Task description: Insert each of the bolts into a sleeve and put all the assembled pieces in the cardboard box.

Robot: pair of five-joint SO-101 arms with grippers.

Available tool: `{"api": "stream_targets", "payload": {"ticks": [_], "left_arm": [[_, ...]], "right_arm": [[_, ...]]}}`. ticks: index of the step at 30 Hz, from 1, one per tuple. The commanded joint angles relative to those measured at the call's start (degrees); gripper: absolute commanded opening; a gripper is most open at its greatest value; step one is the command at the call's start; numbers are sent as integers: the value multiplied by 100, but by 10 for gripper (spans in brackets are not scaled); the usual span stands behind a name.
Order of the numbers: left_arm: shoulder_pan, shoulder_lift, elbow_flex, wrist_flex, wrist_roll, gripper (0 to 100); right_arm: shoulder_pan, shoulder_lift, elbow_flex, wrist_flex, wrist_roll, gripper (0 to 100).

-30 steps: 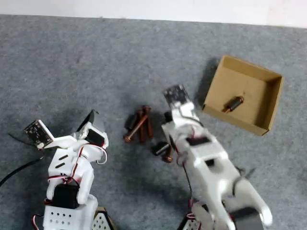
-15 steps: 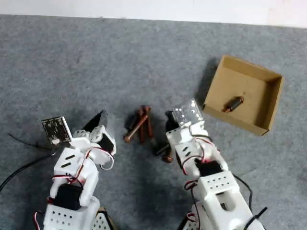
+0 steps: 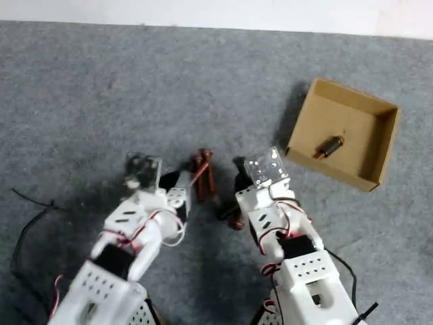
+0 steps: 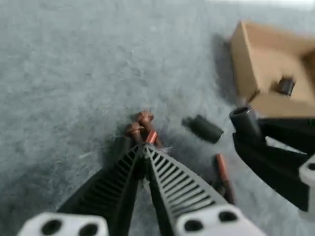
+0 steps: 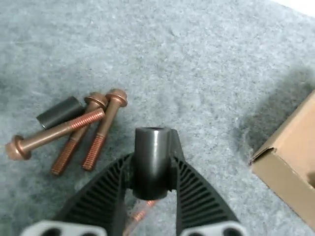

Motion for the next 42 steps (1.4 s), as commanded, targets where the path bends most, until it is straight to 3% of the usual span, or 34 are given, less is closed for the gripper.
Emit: {"api": "stream_targets", "payload": {"ticks": [1, 6, 11, 17, 25, 34, 42], "left_arm": [[303, 2193, -954, -589, -97, 57], [303, 4163, -1780, -589, -97, 232], [22, 5613, -2519, -589, -149, 155], [-101, 6633, -3037, -615, -932, 125], [-145, 6448, -3081, -536, -949, 126], [-444, 5130, -3046, 281, -949, 127], [-453, 6158, -3187, 0, -958, 127]], "right_arm": [[66, -163, -75, 4, 9, 5], [66, -171, -75, -4, 9, 5], [66, -171, -75, -13, 9, 5], [66, -171, -75, -13, 9, 5], [66, -171, -75, -13, 9, 5], [66, -171, -75, -13, 9, 5], [66, -163, -75, 4, 9, 5]]}}
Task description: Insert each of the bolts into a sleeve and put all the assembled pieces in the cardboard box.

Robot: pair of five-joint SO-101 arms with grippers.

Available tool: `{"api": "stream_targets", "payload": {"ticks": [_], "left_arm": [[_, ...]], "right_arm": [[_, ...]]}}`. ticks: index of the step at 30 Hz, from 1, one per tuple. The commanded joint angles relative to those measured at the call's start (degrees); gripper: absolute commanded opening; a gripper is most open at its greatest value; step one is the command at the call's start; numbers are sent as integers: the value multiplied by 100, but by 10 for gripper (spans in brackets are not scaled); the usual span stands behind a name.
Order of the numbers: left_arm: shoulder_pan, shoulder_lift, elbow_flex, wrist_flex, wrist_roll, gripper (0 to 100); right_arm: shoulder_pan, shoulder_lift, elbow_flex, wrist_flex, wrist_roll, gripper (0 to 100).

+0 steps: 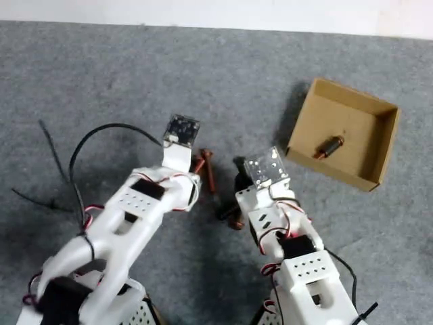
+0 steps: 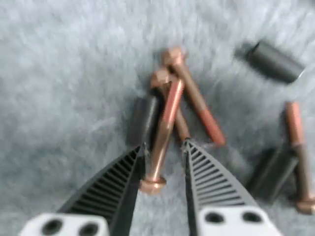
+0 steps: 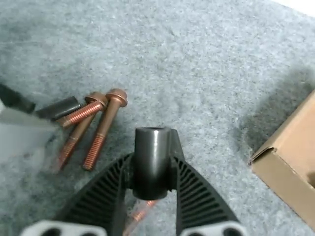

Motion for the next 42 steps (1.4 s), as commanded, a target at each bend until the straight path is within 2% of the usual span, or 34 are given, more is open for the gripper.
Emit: {"api": "stream_targets", "payload": {"ticks": [1, 6, 18, 20, 23, 32, 36, 42], "left_arm": [[-84, 585, -295, -281, -9, 127], [-84, 1024, -286, -571, -18, 127], [-84, 1138, -277, -589, -18, 121], [-84, 1138, -277, -589, -18, 95], [-84, 1138, -277, -598, -18, 1], [-127, 1077, -286, -589, -18, 5], [-391, 470, -251, -589, -9, 5], [-1508, -1068, 136, -580, -9, 5]], "right_arm": [[66, -163, -75, 4, 9, 5], [66, -163, -66, 4, 9, 5], [66, -163, -66, 4, 9, 5], [66, -163, -66, 4, 9, 5], [66, -163, -66, 4, 9, 5], [84, -163, -66, -13, 9, 5], [84, -163, -66, -13, 9, 5], [84, -163, -66, -13, 9, 5]]}}
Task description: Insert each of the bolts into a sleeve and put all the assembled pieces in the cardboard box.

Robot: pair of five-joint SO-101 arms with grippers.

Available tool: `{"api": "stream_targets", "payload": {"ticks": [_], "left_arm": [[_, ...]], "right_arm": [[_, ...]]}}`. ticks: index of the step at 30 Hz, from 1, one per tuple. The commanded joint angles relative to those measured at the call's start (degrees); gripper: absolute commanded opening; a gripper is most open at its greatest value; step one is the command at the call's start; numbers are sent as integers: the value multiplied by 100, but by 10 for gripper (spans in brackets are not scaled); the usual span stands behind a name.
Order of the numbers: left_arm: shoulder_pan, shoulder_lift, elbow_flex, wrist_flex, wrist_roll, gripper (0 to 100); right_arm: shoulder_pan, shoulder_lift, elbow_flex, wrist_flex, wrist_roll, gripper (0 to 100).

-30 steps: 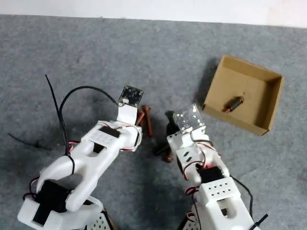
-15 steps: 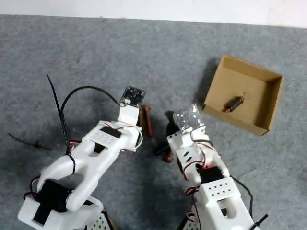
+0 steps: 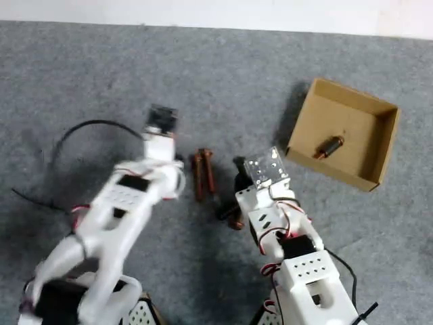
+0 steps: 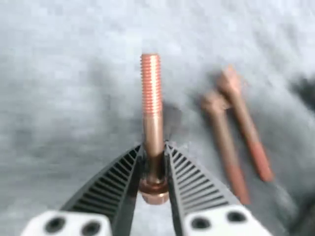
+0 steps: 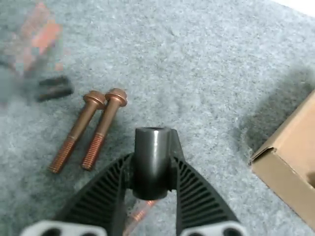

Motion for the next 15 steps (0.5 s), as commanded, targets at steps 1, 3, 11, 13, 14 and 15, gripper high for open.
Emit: {"api": "stream_targets", "payload": {"ticks": [1, 3, 11, 13, 14, 15], "left_arm": [[-875, -1305, 268, -70, -9, 5], [-1103, -1745, 541, -70, -18, 7], [-1095, -2563, 716, 747, -4237, 7], [-1138, -2484, 488, 1178, -5363, 5], [-1209, -2396, 347, 1424, -5943, 5], [-1270, -2273, 189, 1679, -6514, 5]], "right_arm": [[84, -163, -66, -13, 9, 5], [84, -163, -66, -13, 9, 5], [66, -154, 31, -31, 18, 5], [66, -154, 31, -31, 18, 5], [66, -154, 31, -31, 18, 5], [66, -154, 31, -31, 18, 5]]}}
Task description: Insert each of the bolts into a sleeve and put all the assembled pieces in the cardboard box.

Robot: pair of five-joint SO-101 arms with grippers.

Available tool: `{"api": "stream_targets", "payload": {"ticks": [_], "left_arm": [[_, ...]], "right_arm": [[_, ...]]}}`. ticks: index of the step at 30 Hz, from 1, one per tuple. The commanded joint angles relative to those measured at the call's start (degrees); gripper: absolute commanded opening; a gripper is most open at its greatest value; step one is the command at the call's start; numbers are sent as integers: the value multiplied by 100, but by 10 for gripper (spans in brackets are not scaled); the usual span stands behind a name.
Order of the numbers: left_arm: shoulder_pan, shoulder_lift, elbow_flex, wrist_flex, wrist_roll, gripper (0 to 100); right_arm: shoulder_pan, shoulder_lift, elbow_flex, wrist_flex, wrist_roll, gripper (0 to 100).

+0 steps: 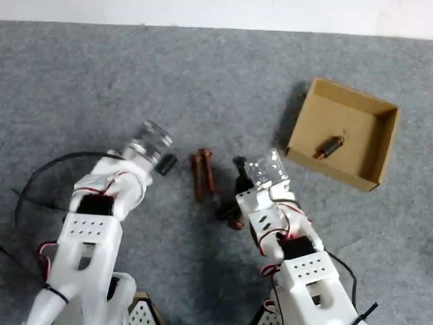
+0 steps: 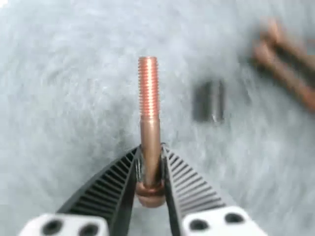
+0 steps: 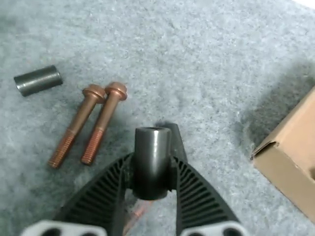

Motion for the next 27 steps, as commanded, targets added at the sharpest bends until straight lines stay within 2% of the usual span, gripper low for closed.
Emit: {"api": "stream_targets", "payload": {"ticks": [1, 4, 8, 13, 19, 23, 27], "left_arm": [[-171, 251, -831, 1064, -2989, 5], [-391, 1077, -1613, 1908, -3771, 5], [-558, 2563, -2879, 2787, -4167, 5], [-699, 4312, -4664, 3569, -4273, 6], [-866, 5754, -6765, 4677, -4255, 27], [-1015, 6316, -7644, 5116, -3543, 184], [-1086, 6536, -8119, 5143, -2585, 200]], "right_arm": [[48, -154, -75, -31, 18, 5], [48, -154, -75, -31, 26, 5], [48, -154, -66, -31, 26, 5], [48, -154, -57, -31, 26, 5], [48, -163, -57, -31, 44, 5], [48, -163, -48, -31, 44, 5], [48, -163, -48, -31, 44, 5]]}}
